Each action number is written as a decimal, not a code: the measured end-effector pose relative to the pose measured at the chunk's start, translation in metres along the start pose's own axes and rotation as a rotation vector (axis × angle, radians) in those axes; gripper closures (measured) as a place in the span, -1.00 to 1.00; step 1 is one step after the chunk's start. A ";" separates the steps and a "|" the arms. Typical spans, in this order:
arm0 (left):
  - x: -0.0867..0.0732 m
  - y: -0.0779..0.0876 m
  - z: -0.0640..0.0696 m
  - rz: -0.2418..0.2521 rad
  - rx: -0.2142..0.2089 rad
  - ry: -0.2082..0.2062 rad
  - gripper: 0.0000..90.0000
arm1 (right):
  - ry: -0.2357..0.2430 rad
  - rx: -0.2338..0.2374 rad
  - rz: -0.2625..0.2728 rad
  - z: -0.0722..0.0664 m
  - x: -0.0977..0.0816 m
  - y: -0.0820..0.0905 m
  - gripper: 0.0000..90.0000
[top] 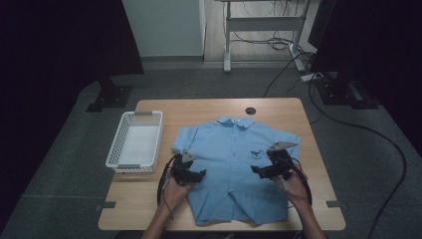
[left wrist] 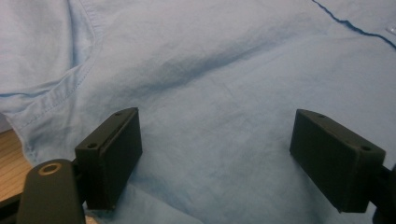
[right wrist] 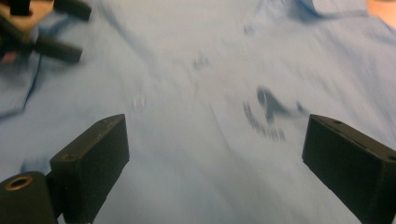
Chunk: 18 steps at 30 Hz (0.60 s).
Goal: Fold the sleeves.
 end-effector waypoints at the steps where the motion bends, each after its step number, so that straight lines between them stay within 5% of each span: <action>1: 0.000 0.000 0.000 -0.001 -0.001 -0.002 -0.64 | 0.004 -0.005 0.003 -0.002 0.004 -0.008 -0.86; 10: -0.002 0.003 0.002 -0.006 -0.010 -0.008 -0.69 | 0.036 -0.051 -0.040 -0.012 0.002 -0.072 -0.89; 13: -0.002 0.003 0.002 -0.005 -0.010 -0.008 -0.69 | 0.049 -0.073 -0.097 -0.007 -0.010 -0.084 -0.96; 16: -0.002 0.003 0.002 -0.004 -0.013 -0.008 -0.68 | 0.035 -0.032 -0.053 -0.003 -0.017 -0.082 -0.99; 18: -0.003 0.004 0.002 0.003 -0.020 -0.013 -0.63 | 0.045 -0.049 -0.059 -0.005 -0.019 -0.081 -0.99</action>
Point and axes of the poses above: each handheld gripper's, and its own axes: y roughly backward along the jaws, x roughly out of its top, z roughly to its right, the point moved 2 cm from there along -y, roughly forward along the jaws, and after that the axes turned 6 degrees about z, right-handed, at the moved point
